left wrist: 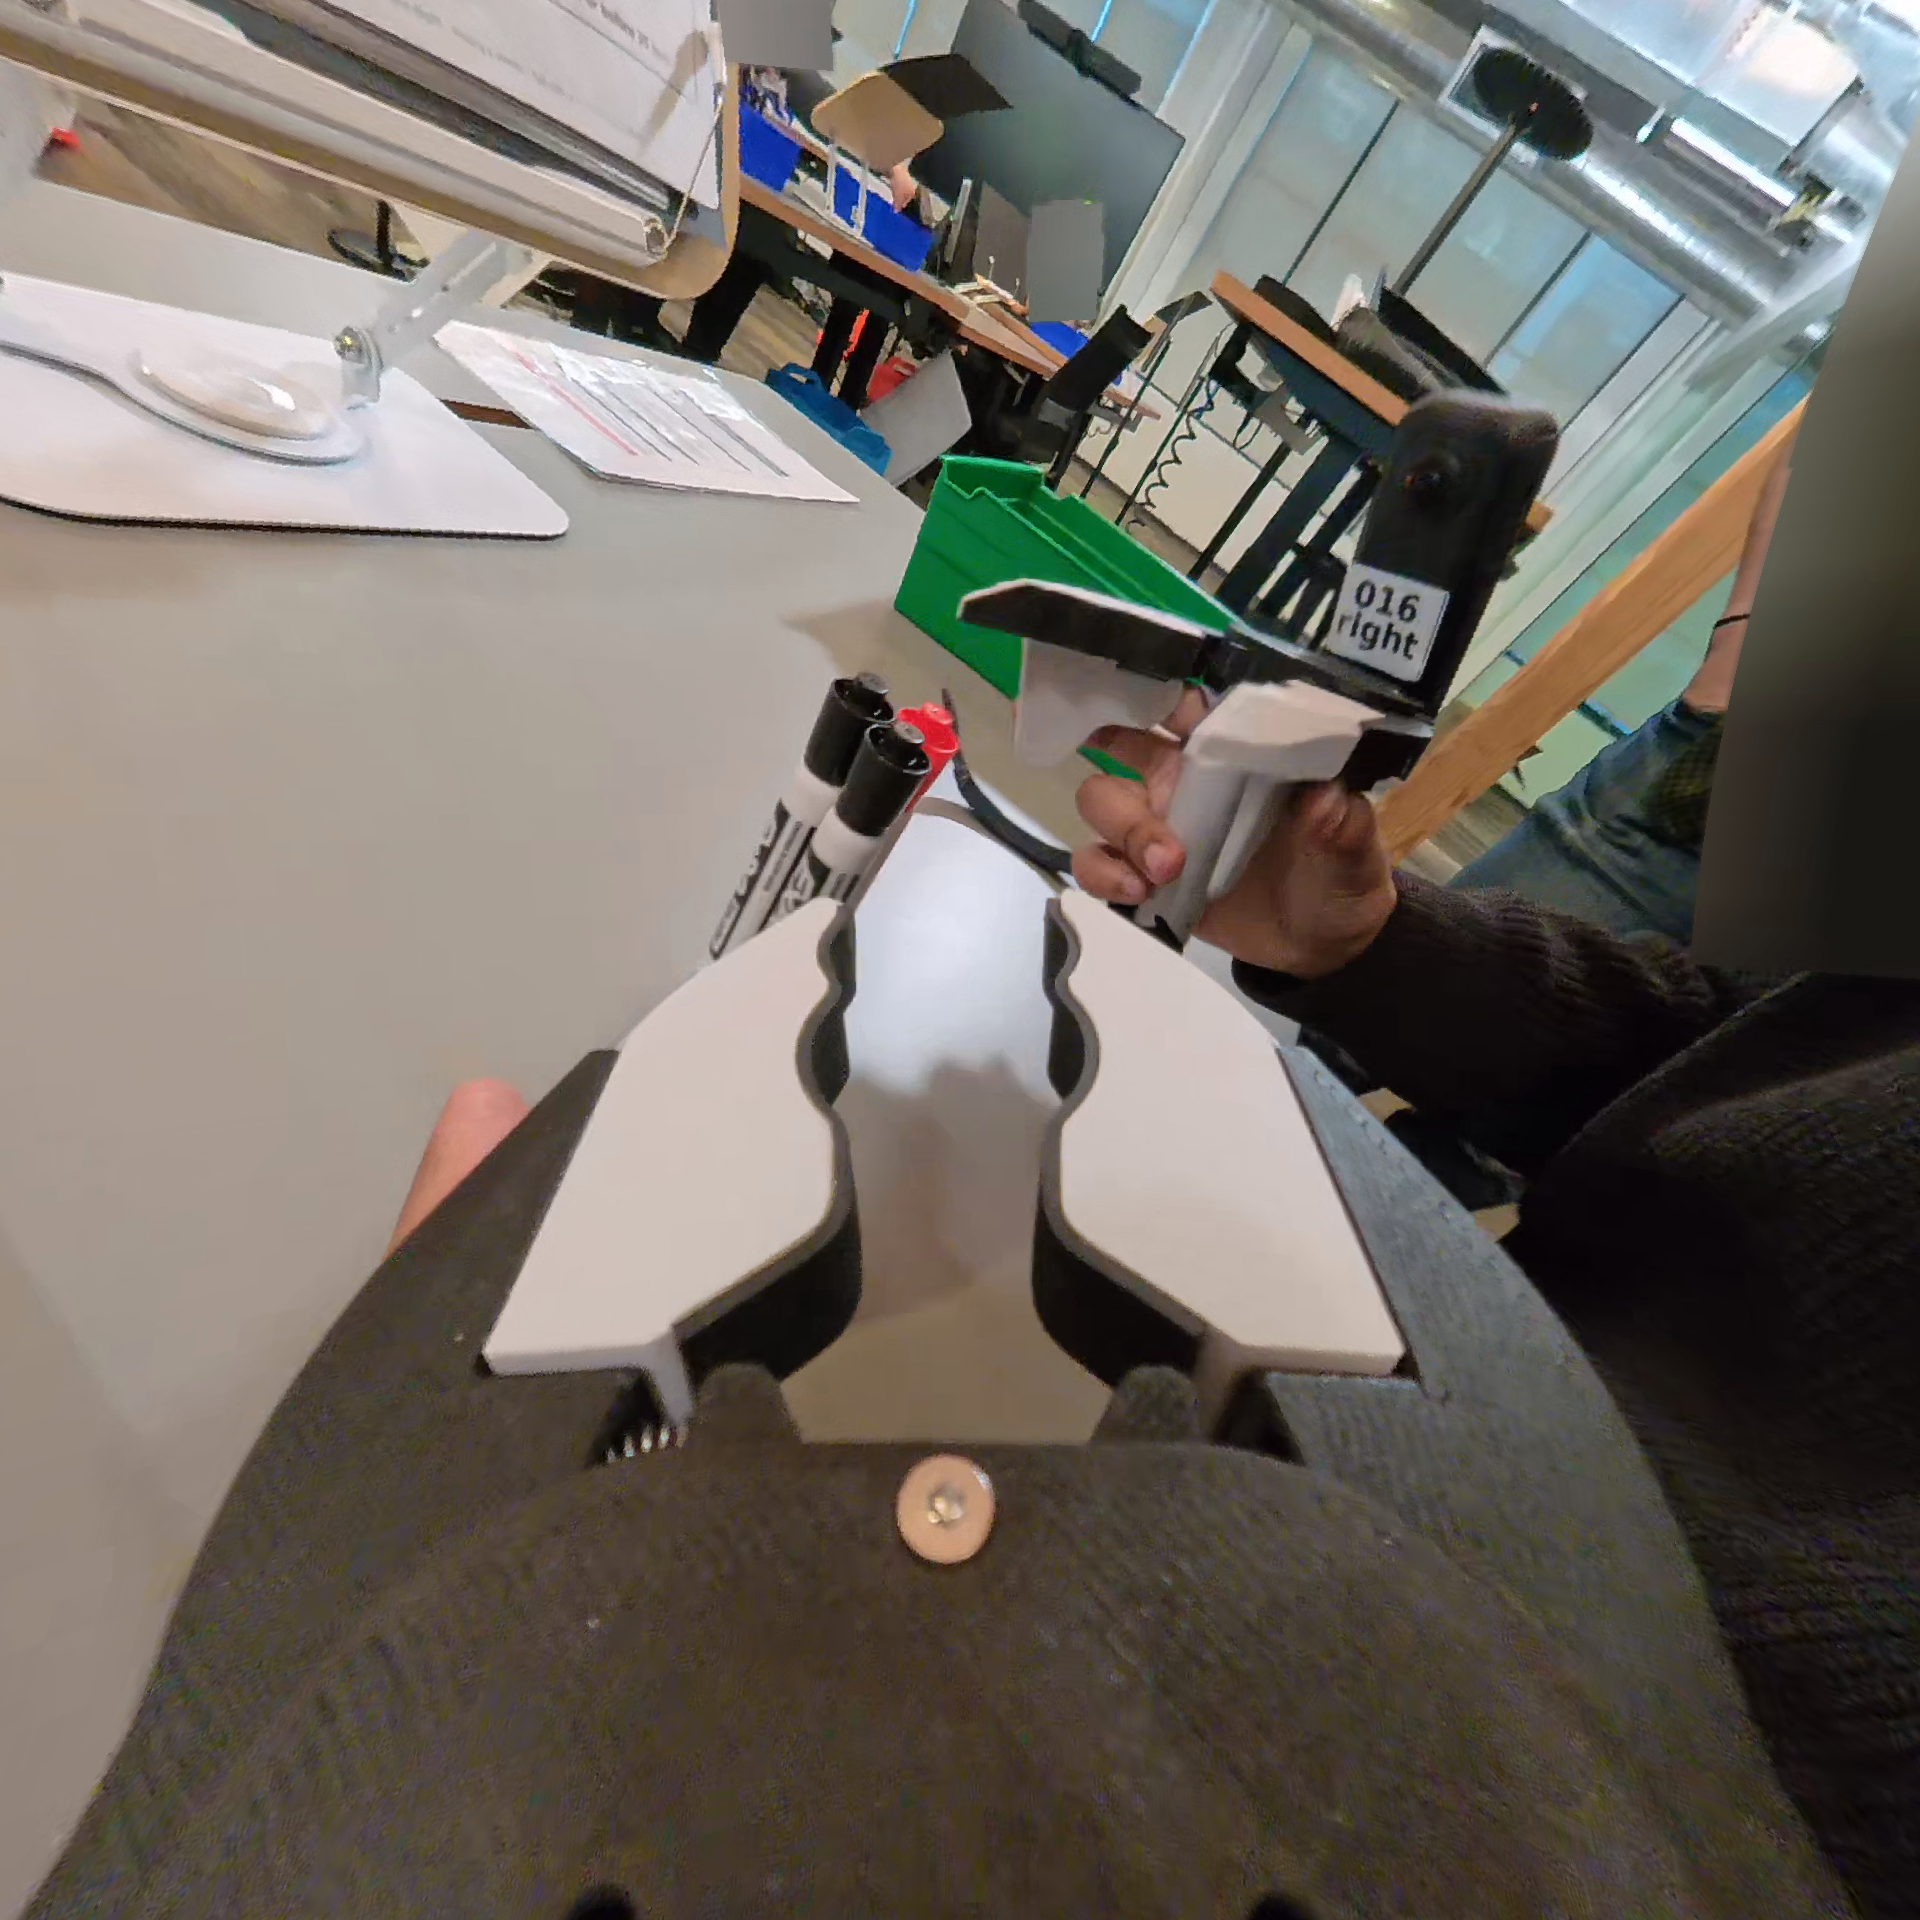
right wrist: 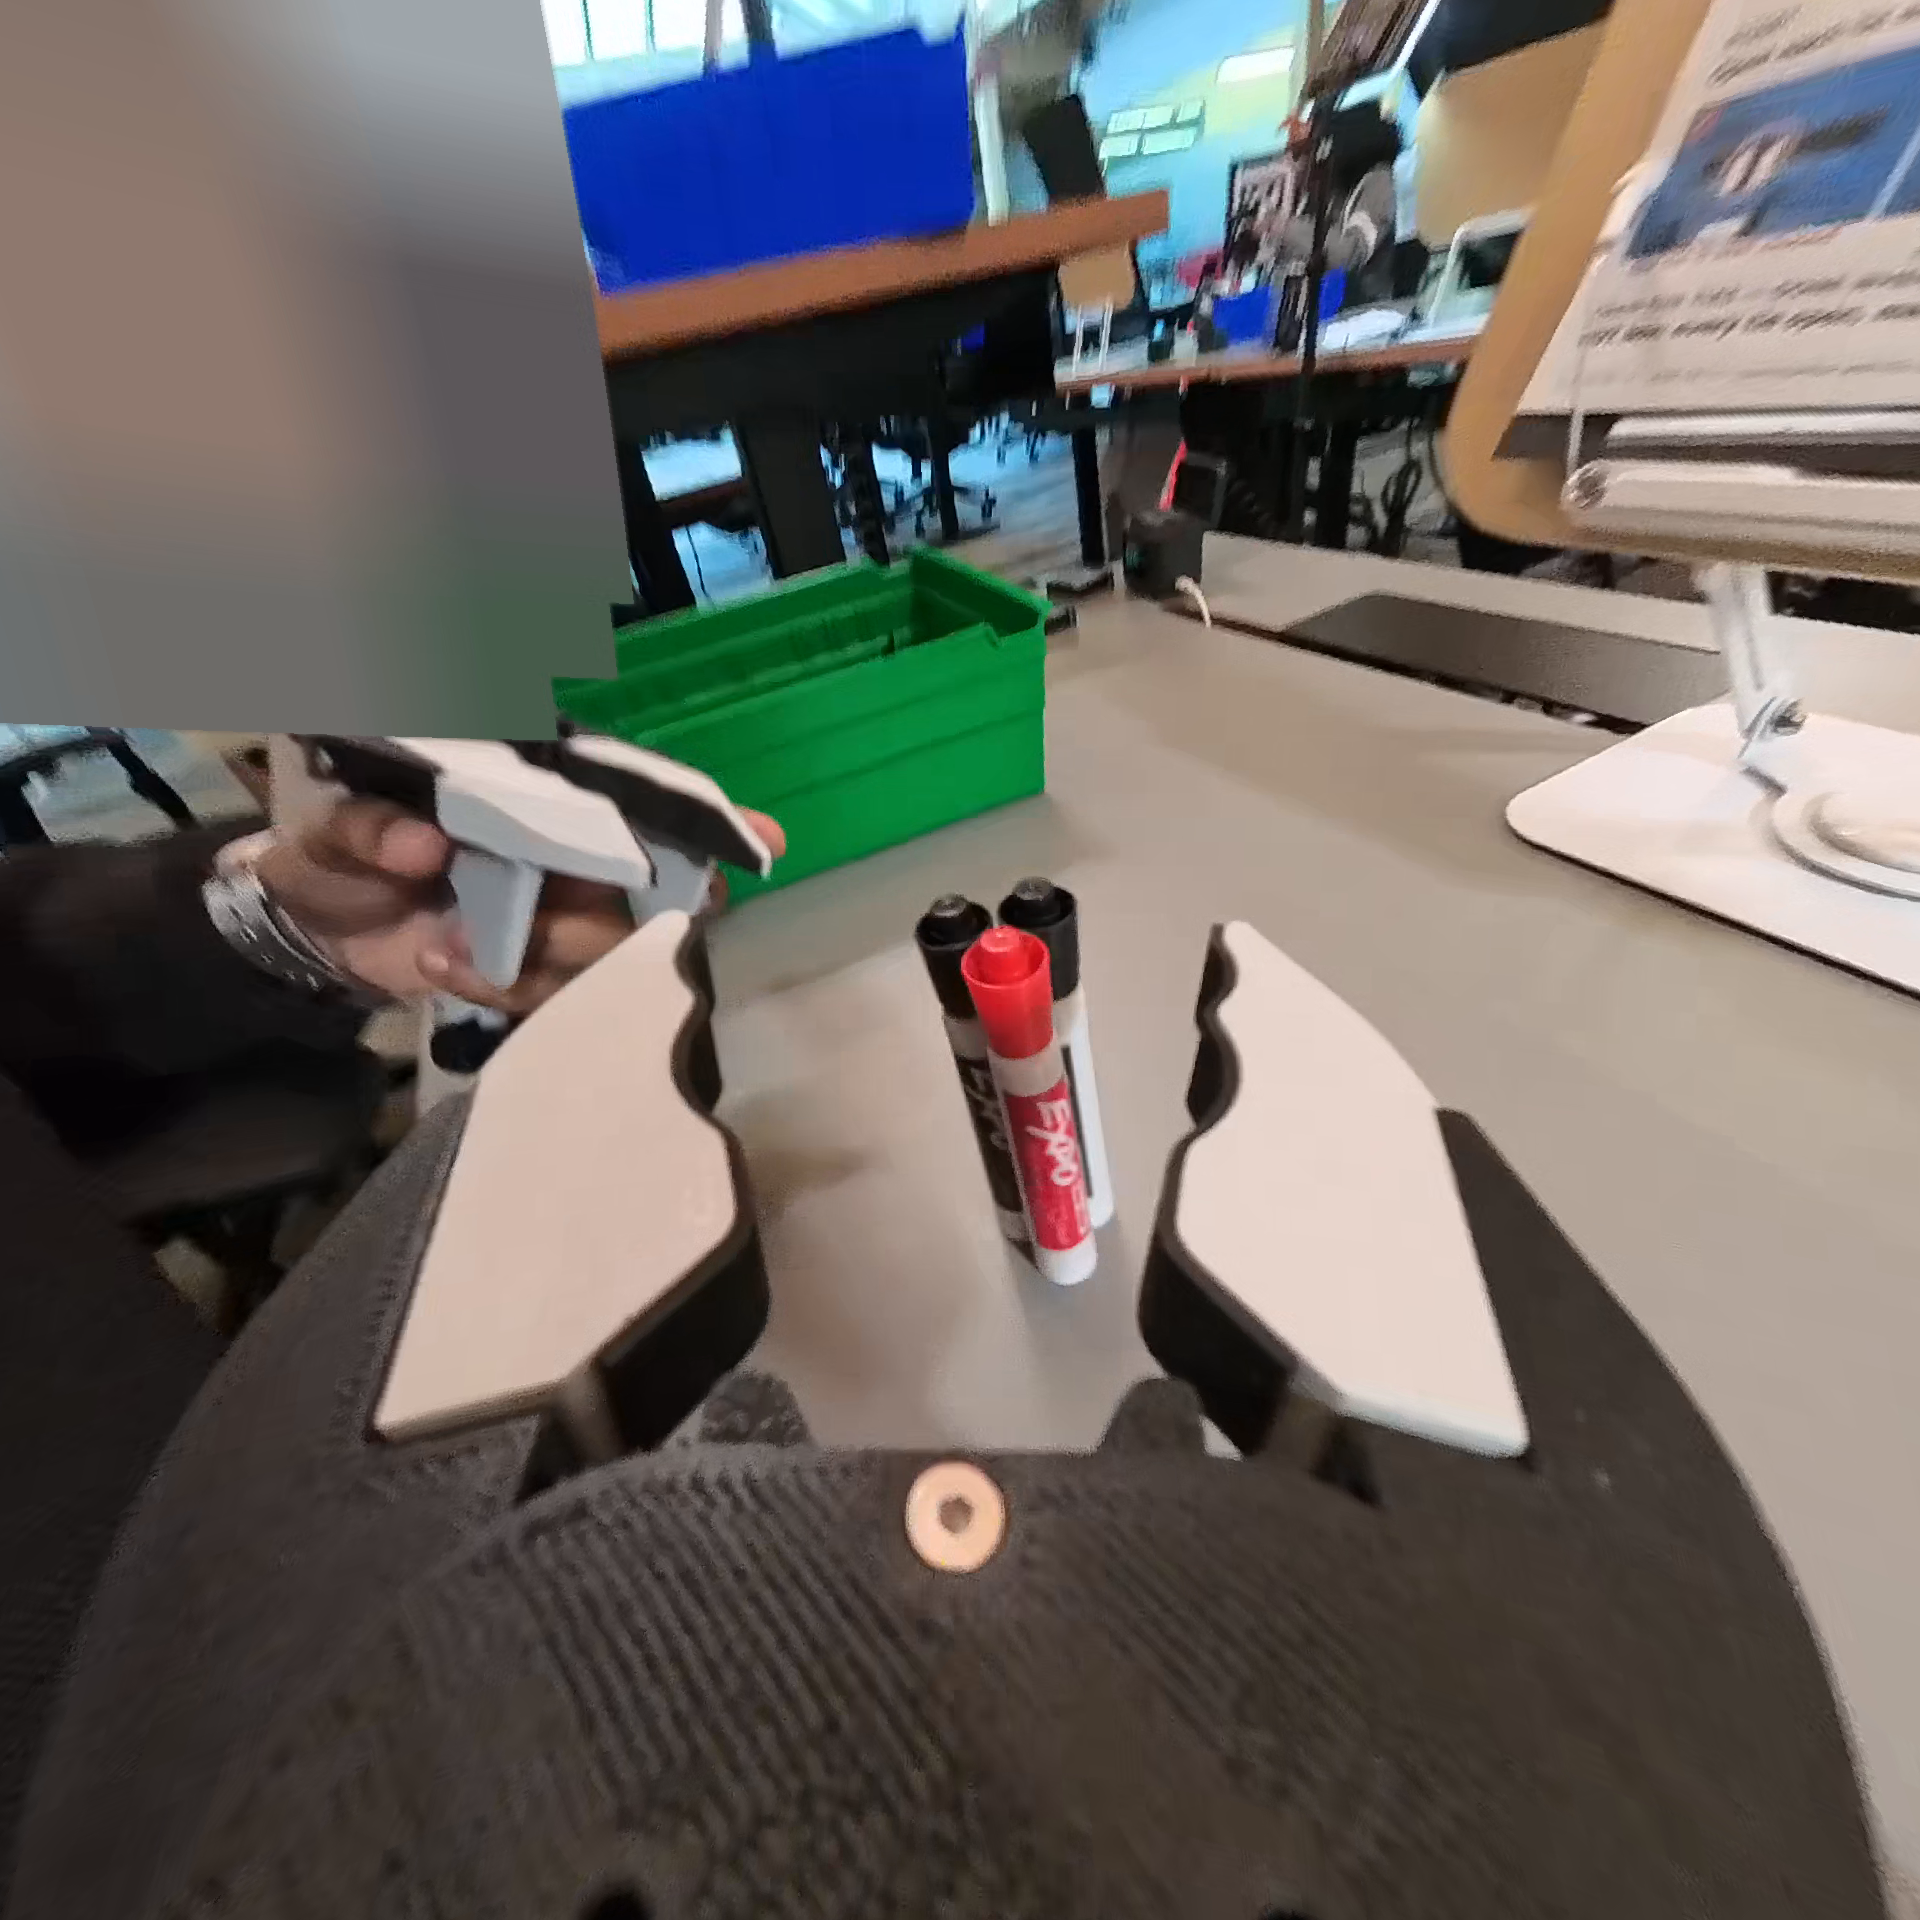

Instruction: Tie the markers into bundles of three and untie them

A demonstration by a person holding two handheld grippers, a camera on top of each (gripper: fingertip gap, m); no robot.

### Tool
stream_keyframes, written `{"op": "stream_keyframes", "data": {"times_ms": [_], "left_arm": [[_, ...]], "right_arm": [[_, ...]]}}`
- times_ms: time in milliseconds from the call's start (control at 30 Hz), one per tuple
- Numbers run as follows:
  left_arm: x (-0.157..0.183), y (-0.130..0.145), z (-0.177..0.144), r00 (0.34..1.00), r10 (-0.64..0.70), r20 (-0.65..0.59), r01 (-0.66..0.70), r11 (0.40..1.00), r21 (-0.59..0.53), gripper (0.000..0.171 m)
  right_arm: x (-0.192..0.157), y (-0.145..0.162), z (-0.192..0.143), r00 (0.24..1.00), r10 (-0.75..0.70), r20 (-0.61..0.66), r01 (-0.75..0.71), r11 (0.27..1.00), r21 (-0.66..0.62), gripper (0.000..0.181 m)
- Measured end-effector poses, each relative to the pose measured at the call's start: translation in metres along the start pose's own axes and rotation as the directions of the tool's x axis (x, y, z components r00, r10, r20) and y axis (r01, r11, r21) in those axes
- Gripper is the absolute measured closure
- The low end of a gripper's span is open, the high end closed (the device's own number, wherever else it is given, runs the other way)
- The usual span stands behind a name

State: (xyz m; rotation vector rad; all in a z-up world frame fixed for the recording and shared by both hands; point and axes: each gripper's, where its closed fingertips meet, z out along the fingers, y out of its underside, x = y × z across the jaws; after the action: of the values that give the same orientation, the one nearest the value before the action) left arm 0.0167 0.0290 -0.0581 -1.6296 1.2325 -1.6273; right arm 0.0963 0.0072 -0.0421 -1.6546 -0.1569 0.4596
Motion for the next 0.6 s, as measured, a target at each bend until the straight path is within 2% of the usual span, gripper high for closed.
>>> {"op": "stream_keyframes", "data": {"times_ms": [100, 167, 200, 233, 267, 300, 333, 367, 400, 433, 467, 600], "left_arm": [[0.006, -0.002, 0.001, 1.0, 0.026, 0.014, -0.026, 1.0, 0.014, 0.136], [0.007, 0.0, 0.002, 0.995, 0.092, 0.047, -0.093, 0.996, 0.002, 0.136], [0.007, 0.0, 0.002, 0.99, 0.129, 0.064, -0.129, 0.992, 0.0, 0.135], [0.007, -0.001, 0.002, 0.983, 0.165, 0.082, -0.166, 0.986, 0.004, 0.135], [0.007, -0.002, 0.001, 0.974, 0.202, 0.099, -0.204, 0.979, 0.013, 0.135], [0.009, -0.004, 0.001, 0.965, 0.238, 0.113, -0.242, 0.97, 0.024, 0.135], [0.011, -0.006, 0.0, 0.954, 0.274, 0.124, -0.28, 0.959, 0.033, 0.135], [0.013, -0.008, -0.002, 0.941, 0.311, 0.133, -0.319, 0.947, 0.04, 0.135], [0.015, -0.009, -0.003, 0.926, 0.348, 0.144, -0.358, 0.933, 0.046, 0.135], [0.016, -0.011, -0.005, 0.91, 0.383, 0.158, -0.395, 0.917, 0.052, 0.135], [0.017, -0.012, -0.007, 0.894, 0.414, 0.172, -0.429, 0.901, 0.058, 0.135], [0.02, -0.017, -0.012, 0.851, 0.483, 0.205, -0.506, 0.859, 0.078, 0.136]], "right_arm": [[-0.005, -0.02, -0.02, 0.966, 0.251, 0.057, -0.257, 0.958, 0.126, 0.093], [-0.013, -0.03, -0.031, 0.852, 0.491, 0.182, -0.519, 0.837, 0.172, 0.1], [-0.016, -0.034, -0.036, 0.747, 0.613, 0.257, -0.661, 0.727, 0.185, 0.105], [-0.016, -0.035, -0.039, 0.582, 0.741, 0.334, -0.812, 0.554, 0.186, 0.11], [-0.012, -0.032, -0.042, 0.345, 0.84, 0.419, -0.939, 0.301, 0.168, 0.114], [-0.007, -0.026, -0.044, 0.09, 0.858, 0.505, -0.991, 0.029, 0.127, 0.119], [-0.006, -0.014, -0.044, -0.087, 0.83, 0.551, -0.985, -0.155, 0.078, 0.123], [-0.011, -0.002, -0.038, -0.157, 0.826, 0.541, -0.974, -0.219, 0.051, 0.128], [-0.018, 0.013, -0.029, -0.177, 0.858, 0.482, -0.973, -0.225, 0.043, 0.127], [-0.023, 0.024, -0.022, -0.191, 0.878, 0.438, -0.972, -0.231, 0.039, 0.117], [-0.024, 0.027, -0.019, -0.206, 0.875, 0.438, -0.968, -0.247, 0.038, 0.114], [-0.023, 0.027, -0.009, -0.189, 0.897, 0.4, -0.973, -0.227, 0.05, 0.11]]}}
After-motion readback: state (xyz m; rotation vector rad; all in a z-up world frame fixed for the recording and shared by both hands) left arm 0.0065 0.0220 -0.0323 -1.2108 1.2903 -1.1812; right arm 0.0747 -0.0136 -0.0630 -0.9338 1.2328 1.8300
